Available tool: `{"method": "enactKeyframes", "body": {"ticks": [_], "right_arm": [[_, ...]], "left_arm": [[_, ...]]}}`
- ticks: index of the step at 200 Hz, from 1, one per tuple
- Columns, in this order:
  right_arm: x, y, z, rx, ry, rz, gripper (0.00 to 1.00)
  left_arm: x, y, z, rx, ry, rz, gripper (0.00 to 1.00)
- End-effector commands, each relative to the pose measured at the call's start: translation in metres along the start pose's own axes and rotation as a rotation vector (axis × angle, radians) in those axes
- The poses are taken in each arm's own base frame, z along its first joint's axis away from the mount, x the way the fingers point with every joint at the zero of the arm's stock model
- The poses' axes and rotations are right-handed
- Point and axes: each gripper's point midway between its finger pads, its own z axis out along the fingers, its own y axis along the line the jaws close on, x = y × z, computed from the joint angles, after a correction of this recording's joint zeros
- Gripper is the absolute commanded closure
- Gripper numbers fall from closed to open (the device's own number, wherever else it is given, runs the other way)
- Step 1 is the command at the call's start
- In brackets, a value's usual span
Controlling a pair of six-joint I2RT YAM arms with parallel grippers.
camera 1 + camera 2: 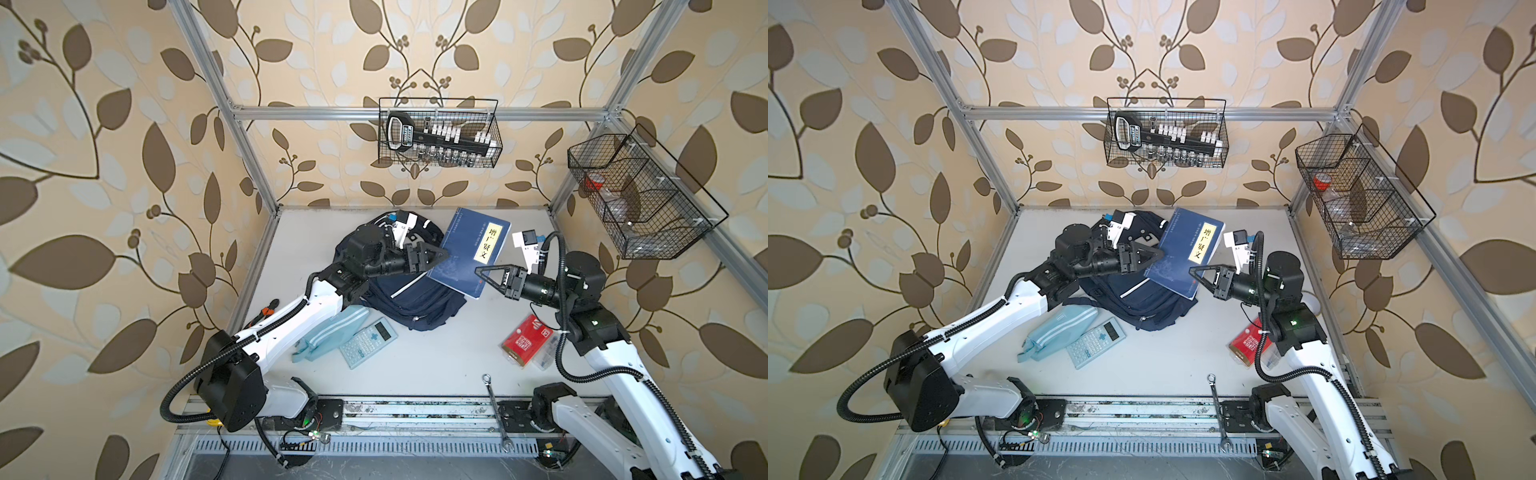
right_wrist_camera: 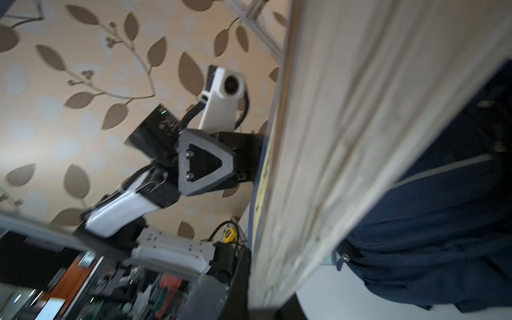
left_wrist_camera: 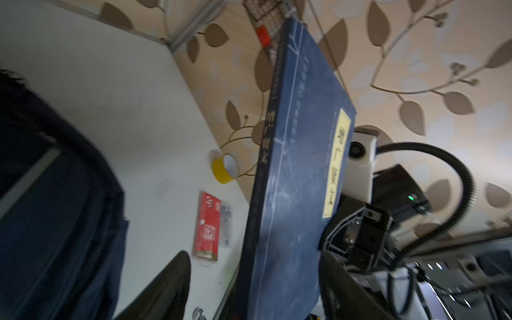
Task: Pack books, pencil case, and school supplies into a backpack
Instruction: Pick up the book from the middle-right of the table.
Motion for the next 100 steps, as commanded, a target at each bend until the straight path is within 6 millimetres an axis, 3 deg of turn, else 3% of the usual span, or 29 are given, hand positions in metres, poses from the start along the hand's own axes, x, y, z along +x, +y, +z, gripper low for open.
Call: {"method": "enactKeyframes", "body": {"ticks": [1,9,23,59,81,100], "right_arm": [[0.011,-0.097,-0.020,0.488,-0.026,0.141,1.00],[0.022,-0.117,-0.027,0.579,-0.009,0.172,1.00],[0.033,-0.133,-0.037,0.652,-0.004,0.190,1.00],[0.044,-0.142,-0.062,0.765,-0.013,0.188,1.00],[0.049,-0.143,-0.068,0.783,-0.006,0.188,1.00],[0.053,-0.141,-0.068,0.762,0.000,0.195,1.00]], "left_arm": [[0.036,0.094,-0.014,-0.485,0.155,0.188,0.22],[0.048,0.103,-0.005,-0.525,0.205,0.217,0.19],[0.077,0.107,0.021,-0.555,0.311,0.328,0.19],[0.129,0.110,0.078,-0.618,0.514,0.540,0.18],[0.139,0.122,0.097,-0.672,0.552,0.605,0.20],[0.129,0.135,0.103,-0.797,0.526,0.666,0.29]]}}
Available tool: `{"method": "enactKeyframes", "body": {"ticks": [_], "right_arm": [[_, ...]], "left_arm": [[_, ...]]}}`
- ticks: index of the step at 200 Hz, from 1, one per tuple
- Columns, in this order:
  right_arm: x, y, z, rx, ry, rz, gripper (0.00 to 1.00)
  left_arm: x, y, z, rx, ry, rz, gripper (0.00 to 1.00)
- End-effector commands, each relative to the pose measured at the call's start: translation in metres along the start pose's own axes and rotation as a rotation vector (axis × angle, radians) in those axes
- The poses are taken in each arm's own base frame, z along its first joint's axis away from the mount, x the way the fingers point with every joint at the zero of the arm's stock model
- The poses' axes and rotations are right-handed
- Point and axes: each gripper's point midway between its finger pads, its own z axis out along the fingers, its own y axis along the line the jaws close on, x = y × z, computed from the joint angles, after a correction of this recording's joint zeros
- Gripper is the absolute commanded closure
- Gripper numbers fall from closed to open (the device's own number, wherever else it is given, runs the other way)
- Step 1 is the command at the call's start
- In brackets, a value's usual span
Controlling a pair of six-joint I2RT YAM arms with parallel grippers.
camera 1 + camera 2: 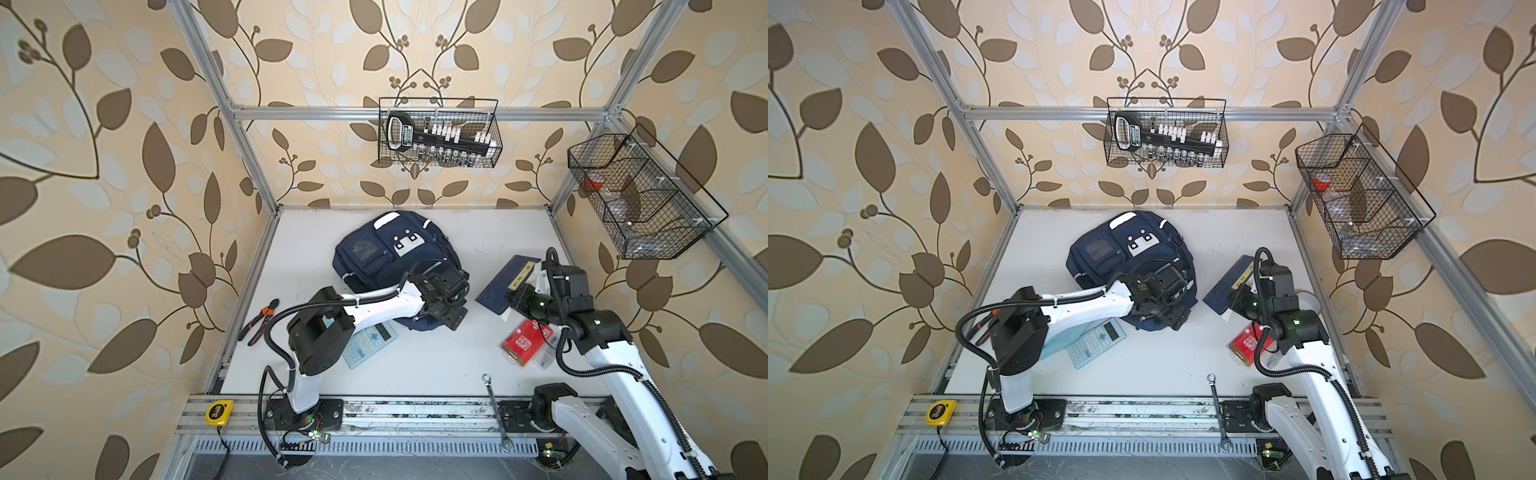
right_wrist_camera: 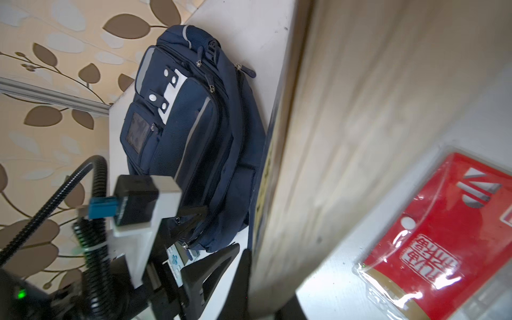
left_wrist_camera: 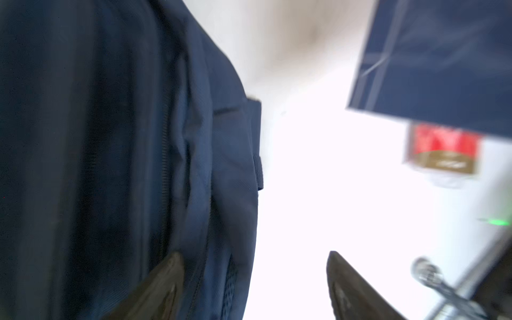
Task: Pack books, pencil case, and school supplies into a backpack
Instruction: Pick up the book from the middle-right of the table, then open the student bag at the center of the table.
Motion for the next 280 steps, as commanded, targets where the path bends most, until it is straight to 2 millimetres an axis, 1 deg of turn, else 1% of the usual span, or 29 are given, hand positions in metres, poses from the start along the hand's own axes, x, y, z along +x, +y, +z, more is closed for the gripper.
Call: {"method": "enactKeyframes", "body": {"ticks": [1,13,31,58,68,76,88,98,112,120,131,138,157,174,196,206,222,242,265,280], "right_arm": [[0.003,-0.009,-0.004,0.031,-0.007,-0.013,1.00],[0.006,-0.008,-0.003,0.018,0.002,-0.009,1.00],[0.009,-0.006,-0.002,0.001,0.008,-0.005,1.00],[0.011,-0.005,-0.003,-0.012,0.011,-0.007,1.00],[0.011,-0.005,-0.003,-0.013,0.013,-0.008,1.00],[0.012,-0.005,-0.002,-0.015,0.014,-0.007,1.00],[0.013,-0.003,-0.001,-0.029,0.021,-0.008,1.00],[0.014,0.000,0.000,-0.044,0.029,-0.007,1.00],[0.017,0.004,0.002,-0.073,0.044,-0.007,1.00],[0.018,0.008,0.002,-0.097,0.053,-0.009,1.00],[0.023,0.017,0.004,-0.156,0.073,-0.015,1.00],[0.025,0.025,0.004,-0.208,0.087,-0.020,1.00],[0.031,0.051,0.001,-0.369,0.126,-0.016,1.00],[0.028,0.071,-0.005,-0.480,0.134,-0.014,1.00],[0.025,0.089,-0.007,-0.572,0.156,0.007,1.00],[0.026,0.094,-0.004,-0.598,0.172,0.028,1.00],[0.030,0.103,0.000,-0.631,0.187,0.040,1.00],[0.040,0.115,0.006,-0.653,0.220,0.066,1.00],[0.054,0.125,0.018,-0.667,0.243,0.082,1.00],[0.057,0.130,0.027,-0.678,0.247,0.094,1.00]], "left_arm": [[-0.024,0.034,-0.011,-0.221,-0.037,0.063,0.30],[-0.027,0.043,-0.008,-0.295,-0.039,0.053,0.33],[-0.032,0.049,-0.008,-0.342,-0.060,0.027,0.40],[-0.038,0.054,-0.013,-0.371,-0.097,-0.005,0.43],[-0.040,0.055,-0.013,-0.375,-0.108,-0.009,0.47],[-0.041,0.055,-0.012,-0.379,-0.109,-0.007,0.53],[-0.040,0.057,-0.008,-0.392,-0.101,-0.004,0.69],[-0.039,0.058,-0.004,-0.403,-0.089,-0.006,0.79],[-0.039,0.060,-0.005,-0.415,-0.086,-0.019,1.00],[-0.042,0.060,-0.009,-0.413,-0.101,-0.030,1.00],[-0.047,0.060,-0.021,-0.401,-0.145,-0.044,1.00],[-0.052,0.059,-0.033,-0.389,-0.189,-0.053,1.00],[-0.069,0.056,-0.078,-0.333,-0.347,-0.080,1.00],[-0.080,0.053,-0.111,-0.290,-0.450,-0.088,1.00],[-0.087,0.050,-0.142,-0.253,-0.524,-0.093,1.00],[-0.090,0.047,-0.156,-0.225,-0.559,-0.092,1.00],[-0.094,0.040,-0.170,-0.170,-0.611,-0.088,1.00],[-0.098,0.034,-0.188,-0.120,-0.669,-0.076,1.00],[-0.102,0.025,-0.199,-0.062,-0.708,-0.067,1.00],[-0.102,0.014,-0.201,0.005,-0.725,-0.049,1.00]]}}
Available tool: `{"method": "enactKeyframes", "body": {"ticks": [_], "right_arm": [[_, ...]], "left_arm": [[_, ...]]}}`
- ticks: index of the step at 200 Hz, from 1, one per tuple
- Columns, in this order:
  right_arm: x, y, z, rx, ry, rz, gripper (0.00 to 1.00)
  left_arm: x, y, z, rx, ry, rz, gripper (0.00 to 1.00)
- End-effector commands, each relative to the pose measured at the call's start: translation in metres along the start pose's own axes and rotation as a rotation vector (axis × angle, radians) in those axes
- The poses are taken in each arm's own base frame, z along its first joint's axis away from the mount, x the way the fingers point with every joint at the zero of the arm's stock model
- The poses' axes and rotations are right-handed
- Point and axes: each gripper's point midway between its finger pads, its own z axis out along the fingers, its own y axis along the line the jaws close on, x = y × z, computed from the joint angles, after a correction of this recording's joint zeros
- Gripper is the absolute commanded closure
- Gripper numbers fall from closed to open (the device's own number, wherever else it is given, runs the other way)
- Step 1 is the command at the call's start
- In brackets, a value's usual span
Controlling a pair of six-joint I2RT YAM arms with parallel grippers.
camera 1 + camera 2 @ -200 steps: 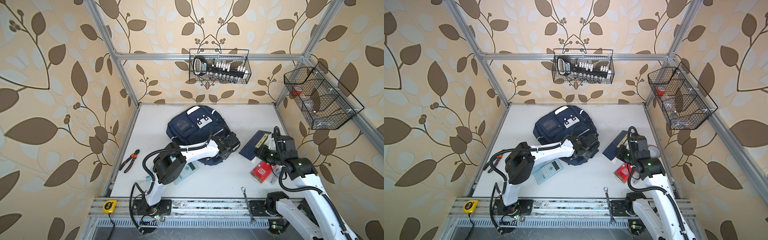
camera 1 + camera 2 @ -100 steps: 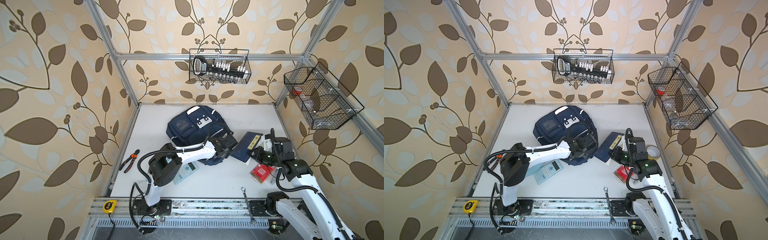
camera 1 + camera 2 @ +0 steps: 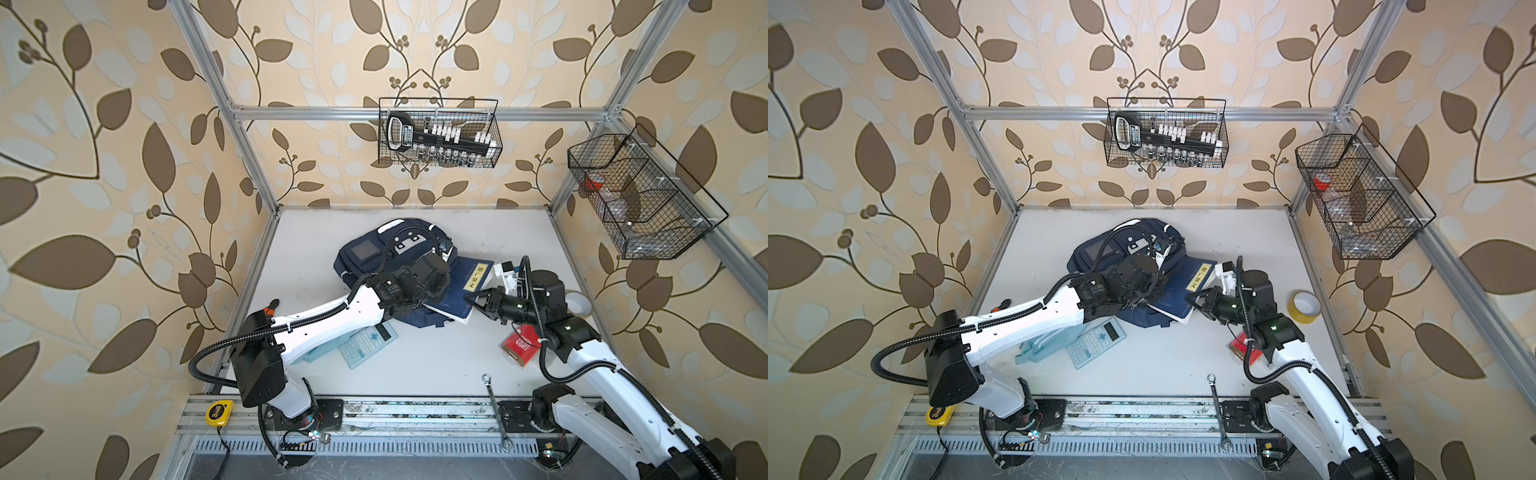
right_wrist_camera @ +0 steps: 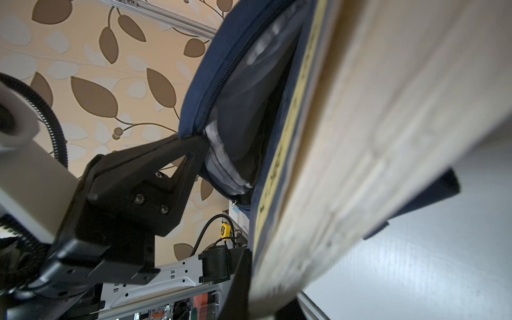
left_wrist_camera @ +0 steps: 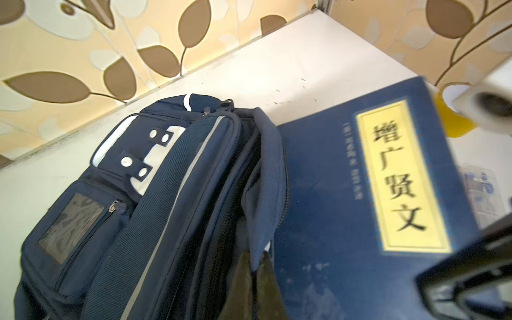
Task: Pack books, pencil case, and school supplies into a backpack
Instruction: Open the student bag at the center of the table, then place the book in the student bag.
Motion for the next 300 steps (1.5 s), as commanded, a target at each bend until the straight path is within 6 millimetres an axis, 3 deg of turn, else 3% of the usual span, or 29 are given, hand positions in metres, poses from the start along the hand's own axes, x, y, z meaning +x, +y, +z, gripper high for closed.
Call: {"method": "enactKeyframes", "body": {"ticks": [1,33,71,107,142,146,158,168,187,207,216,231,248,275,288,300], "right_arm": [[-0.010,0.020,0.012,-0.096,-0.041,-0.007,1.00],[-0.017,0.028,0.034,-0.155,-0.027,0.011,1.00],[-0.041,0.035,0.058,-0.171,-0.090,-0.012,1.00],[-0.030,0.033,0.110,-0.122,-0.051,-0.041,1.00],[-0.029,-0.004,0.142,0.025,-0.082,-0.024,1.00],[-0.031,-0.010,0.142,0.058,-0.092,-0.029,0.94],[-0.036,-0.025,0.139,0.151,-0.120,-0.062,0.69],[-0.038,-0.039,0.130,0.243,-0.136,-0.090,0.58],[-0.039,-0.051,0.102,0.345,-0.186,-0.147,0.46],[-0.039,-0.053,0.068,0.419,-0.227,-0.231,0.33],[-0.036,-0.054,0.054,0.447,-0.232,-0.253,0.32],[-0.024,-0.058,0.033,0.481,-0.227,-0.290,0.32],[-0.002,-0.061,0.018,0.497,-0.199,-0.333,0.34],[0.043,-0.055,0.017,0.468,-0.132,-0.400,0.47],[0.061,-0.049,0.022,0.473,-0.108,-0.445,0.51],[0.073,-0.043,0.031,0.489,-0.089,-0.478,0.53]], "left_arm": [[-0.062,-0.022,-0.036,0.155,-0.230,-0.055,1.00],[-0.065,-0.036,-0.040,0.242,-0.221,-0.067,1.00],[-0.070,-0.052,-0.044,0.332,-0.207,-0.081,1.00],[-0.075,-0.054,-0.039,0.325,-0.207,-0.095,1.00],[-0.076,-0.035,-0.019,0.219,-0.206,-0.136,1.00],[-0.074,-0.030,-0.015,0.205,-0.199,-0.151,1.00],[-0.069,-0.016,-0.003,0.189,-0.171,-0.204,1.00],[-0.065,-0.005,0.006,0.180,-0.152,-0.245,1.00],[-0.053,0.010,0.022,0.172,-0.108,-0.298,1.00],[-0.041,0.011,0.033,0.200,-0.066,-0.329,1.00],[-0.035,0.009,0.037,0.221,-0.039,-0.342,1.00],[-0.027,0.000,0.040,0.277,0.021,-0.358,0.62],[-0.022,0.001,0.032,0.277,0.047,-0.385,0.45],[-0.022,0.030,-0.001,0.161,0.020,-0.446,0.33],[-0.017,0.050,-0.024,0.087,0.015,-0.488,0.33],[0.000,0.065,-0.037,0.026,0.046,-0.534,0.34]]}}
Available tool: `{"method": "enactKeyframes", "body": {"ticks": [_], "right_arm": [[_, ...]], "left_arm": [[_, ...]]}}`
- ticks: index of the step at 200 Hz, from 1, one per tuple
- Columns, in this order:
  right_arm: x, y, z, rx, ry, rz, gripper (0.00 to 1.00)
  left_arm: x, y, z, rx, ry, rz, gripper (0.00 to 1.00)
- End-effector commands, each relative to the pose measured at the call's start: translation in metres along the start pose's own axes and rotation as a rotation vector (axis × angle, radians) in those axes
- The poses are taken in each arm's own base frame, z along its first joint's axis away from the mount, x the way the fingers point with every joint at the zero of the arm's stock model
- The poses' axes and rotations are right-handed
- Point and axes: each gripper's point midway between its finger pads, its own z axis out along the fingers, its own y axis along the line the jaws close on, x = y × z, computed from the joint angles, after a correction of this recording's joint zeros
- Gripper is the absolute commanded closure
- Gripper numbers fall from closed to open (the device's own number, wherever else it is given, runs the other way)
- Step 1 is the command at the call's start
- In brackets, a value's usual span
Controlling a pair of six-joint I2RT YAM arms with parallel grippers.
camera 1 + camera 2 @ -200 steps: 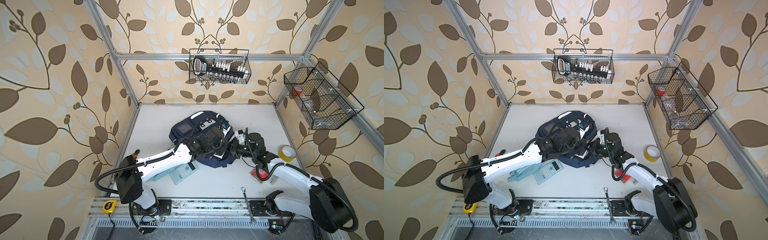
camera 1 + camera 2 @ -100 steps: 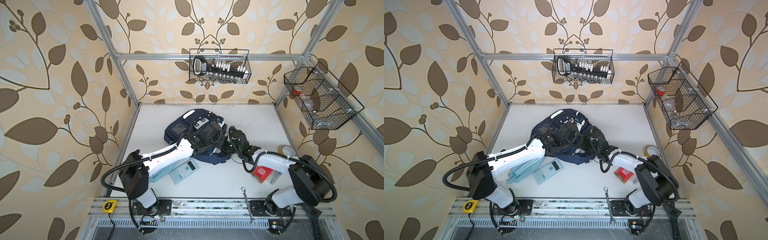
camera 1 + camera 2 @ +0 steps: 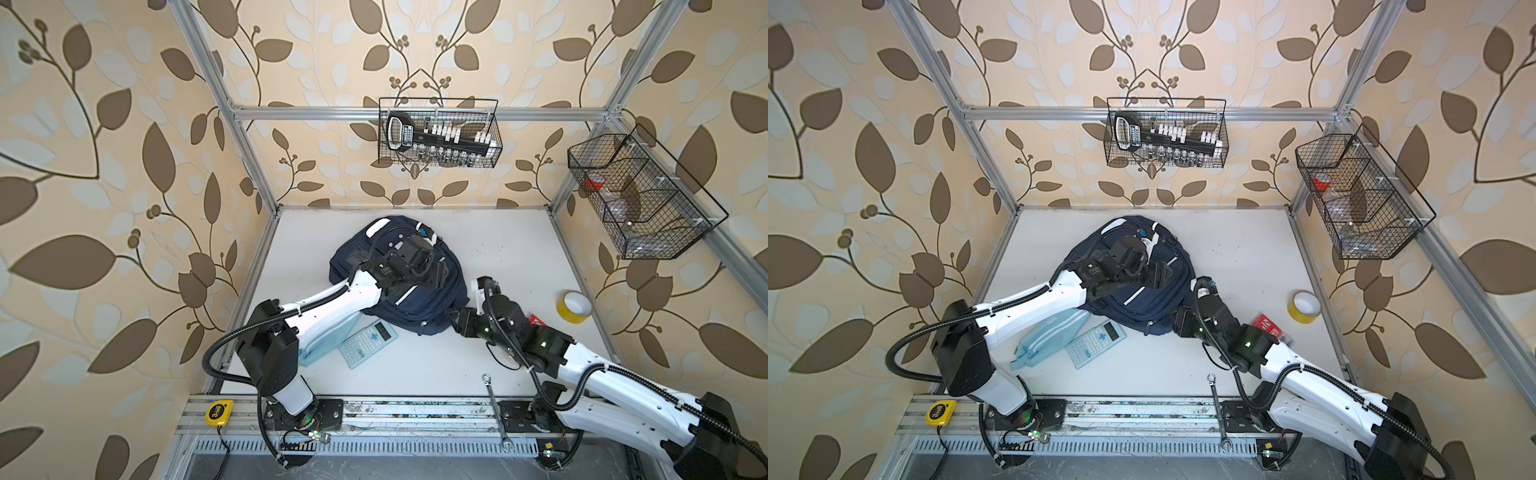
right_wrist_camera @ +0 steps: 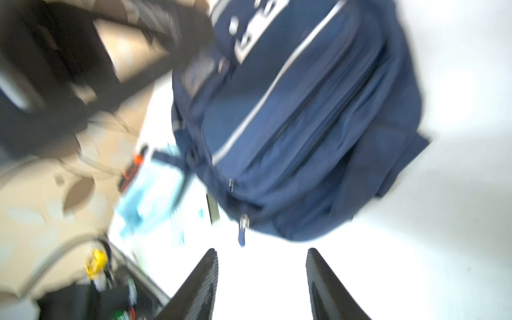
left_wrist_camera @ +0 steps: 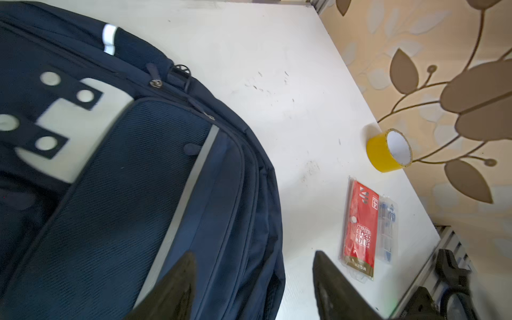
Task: Pack books, pencil case, and school supplies into a backpack
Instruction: Place the book in the student bag.
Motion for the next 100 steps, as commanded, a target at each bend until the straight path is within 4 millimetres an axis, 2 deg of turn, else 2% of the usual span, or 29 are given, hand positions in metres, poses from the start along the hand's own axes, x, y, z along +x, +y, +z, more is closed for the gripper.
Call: {"method": "enactKeyframes", "body": {"ticks": [1,24,36,49,76,100], "right_arm": [[0.022,-0.002,0.005,0.109,0.027,-0.075,0.53],[0.042,0.025,0.030,0.138,0.101,-0.135,0.55],[0.048,0.026,0.043,0.199,0.118,-0.102,0.56],[0.052,0.024,0.056,0.260,0.131,-0.085,0.55],[0.051,0.038,0.073,0.272,0.143,-0.072,0.55],[0.054,0.029,0.080,0.359,0.162,-0.067,0.55]], "left_arm": [[-0.011,0.028,-0.060,-0.103,-0.077,-0.120,0.35],[0.030,0.065,-0.062,-0.160,0.017,-0.251,0.38],[0.050,0.083,-0.059,-0.181,0.059,-0.320,0.41],[0.063,0.095,-0.057,-0.179,0.081,-0.386,0.42],[0.072,0.100,-0.052,-0.149,0.082,-0.444,0.42],[0.075,0.103,-0.049,-0.151,0.088,-0.454,0.42]]}}
